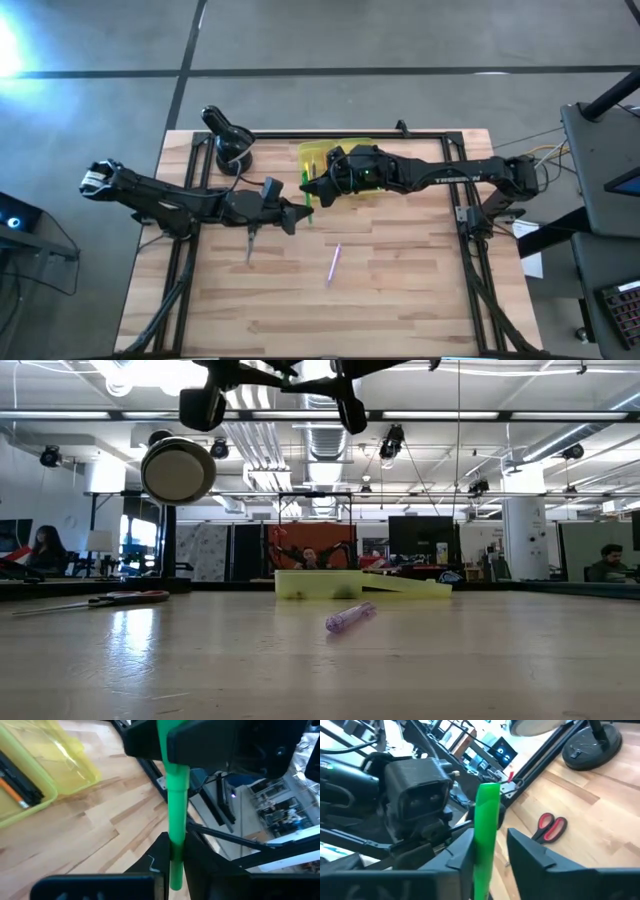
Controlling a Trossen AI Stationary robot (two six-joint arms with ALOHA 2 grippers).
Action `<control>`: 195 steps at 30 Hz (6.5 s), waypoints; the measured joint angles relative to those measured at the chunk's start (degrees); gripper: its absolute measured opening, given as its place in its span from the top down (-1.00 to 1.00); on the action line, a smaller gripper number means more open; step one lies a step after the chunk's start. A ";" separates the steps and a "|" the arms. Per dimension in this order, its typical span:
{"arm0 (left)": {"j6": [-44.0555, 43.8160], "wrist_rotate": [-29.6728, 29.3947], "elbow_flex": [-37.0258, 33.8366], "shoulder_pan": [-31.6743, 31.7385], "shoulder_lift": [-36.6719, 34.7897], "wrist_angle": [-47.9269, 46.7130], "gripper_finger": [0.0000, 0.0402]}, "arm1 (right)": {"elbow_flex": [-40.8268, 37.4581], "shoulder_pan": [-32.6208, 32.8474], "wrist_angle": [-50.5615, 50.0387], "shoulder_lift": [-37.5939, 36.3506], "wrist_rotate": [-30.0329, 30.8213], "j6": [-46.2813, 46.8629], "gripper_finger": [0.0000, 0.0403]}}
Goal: Pick & place school supplies into a supply box
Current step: Put the green pen into the yellow supply box, then put the purple pencil into the yellow supply box
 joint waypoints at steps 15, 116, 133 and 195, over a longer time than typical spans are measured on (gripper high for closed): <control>-0.66 -3.71 0.03 0.14 -0.11 -0.59 0.92 | -0.11 -0.80 -4.23 -4.18 0.79 -5.06 0.17; -15.79 -7.25 42.65 22.71 44.83 -53.08 0.69 | -6.73 -1.99 -49.25 -38.88 33.31 -17.53 0.45; 15.33 -8.36 39.21 12.89 29.28 -47.89 0.69 | -14.68 -2.03 -47.64 -38.74 26.15 2.60 0.45; 6.68 5.20 -2.29 -5.99 3.67 -29.44 0.69 | -27.68 11.92 -7.23 -28.06 -10.37 -44.84 0.45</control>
